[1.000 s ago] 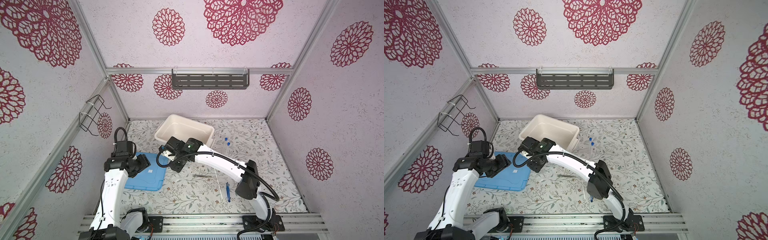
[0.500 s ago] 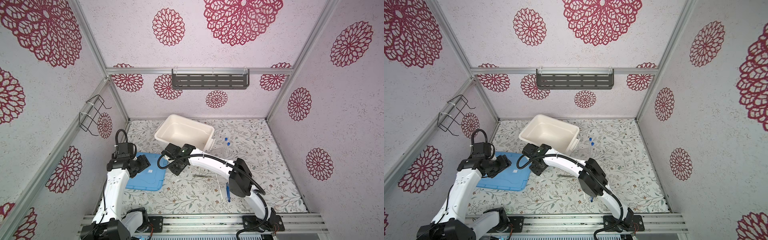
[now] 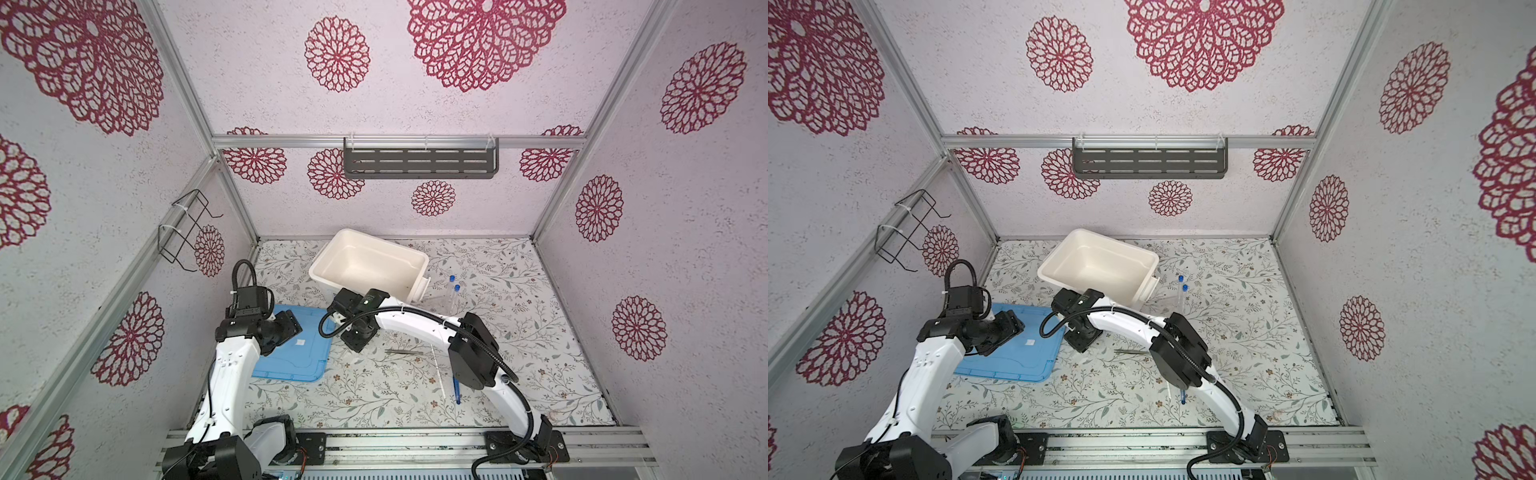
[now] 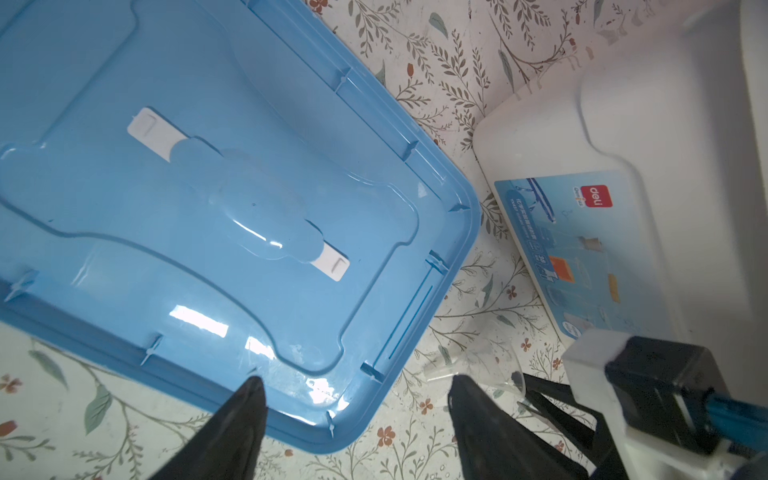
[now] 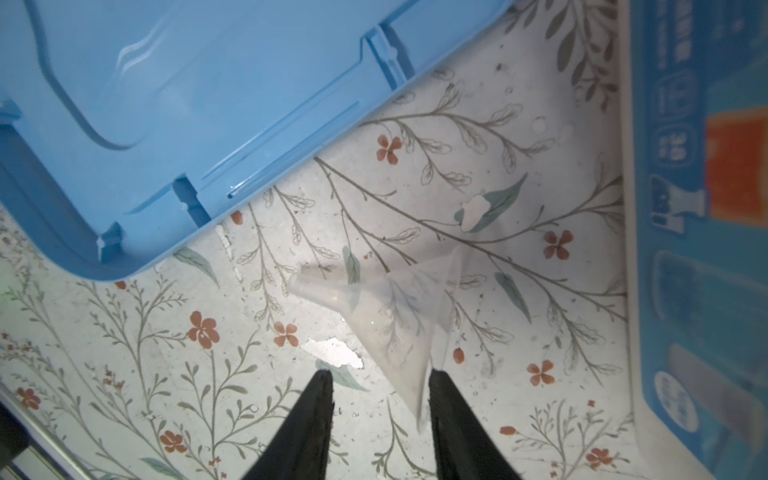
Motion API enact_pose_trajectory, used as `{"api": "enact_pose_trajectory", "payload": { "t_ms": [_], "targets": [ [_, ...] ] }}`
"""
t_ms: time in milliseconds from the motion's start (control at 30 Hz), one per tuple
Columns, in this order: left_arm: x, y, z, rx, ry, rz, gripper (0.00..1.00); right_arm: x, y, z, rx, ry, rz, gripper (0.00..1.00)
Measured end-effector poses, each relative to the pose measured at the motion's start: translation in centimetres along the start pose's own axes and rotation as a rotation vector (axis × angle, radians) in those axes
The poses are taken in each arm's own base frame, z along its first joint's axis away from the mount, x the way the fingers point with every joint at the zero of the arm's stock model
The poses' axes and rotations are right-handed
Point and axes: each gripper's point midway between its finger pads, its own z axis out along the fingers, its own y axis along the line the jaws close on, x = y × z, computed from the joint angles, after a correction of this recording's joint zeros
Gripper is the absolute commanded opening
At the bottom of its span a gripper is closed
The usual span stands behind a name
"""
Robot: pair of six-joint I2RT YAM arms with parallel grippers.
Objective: Organize the chemistry lab equipment
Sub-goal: 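Grasp the clear glass funnel stem with the right gripper and lift it, then carry the funnel into the white bin and open the right gripper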
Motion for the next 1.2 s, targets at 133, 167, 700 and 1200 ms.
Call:
{"api": "enact_pose_trajectory", "payload": {
  "t_ms": [133,167,700,1200],
  "targets": [
    [0.1,-0.3,0.1,0.015,0.009,-0.003,0.73,-0.2,0.7,0.2,-0.042,-0.011,-0.025,0.19],
    [0.1,-0.3,0.1,0.017,0.010,-0.003,0.73,-0.1,0.9,0.4,-0.052,-0.008,-0.029,0.16],
    [0.6,-0.5,0.3,0.037,0.028,-0.021,0.73,-0.5,2.7,-3.5,-0.142,-0.050,-0.054,0.01],
    [0.5,-1.1,0.4,0.070,0.031,-0.070,0.72,-5.6,-3.5,-20.9,0.034,-0.404,-0.016,0.00]
  ]
}}
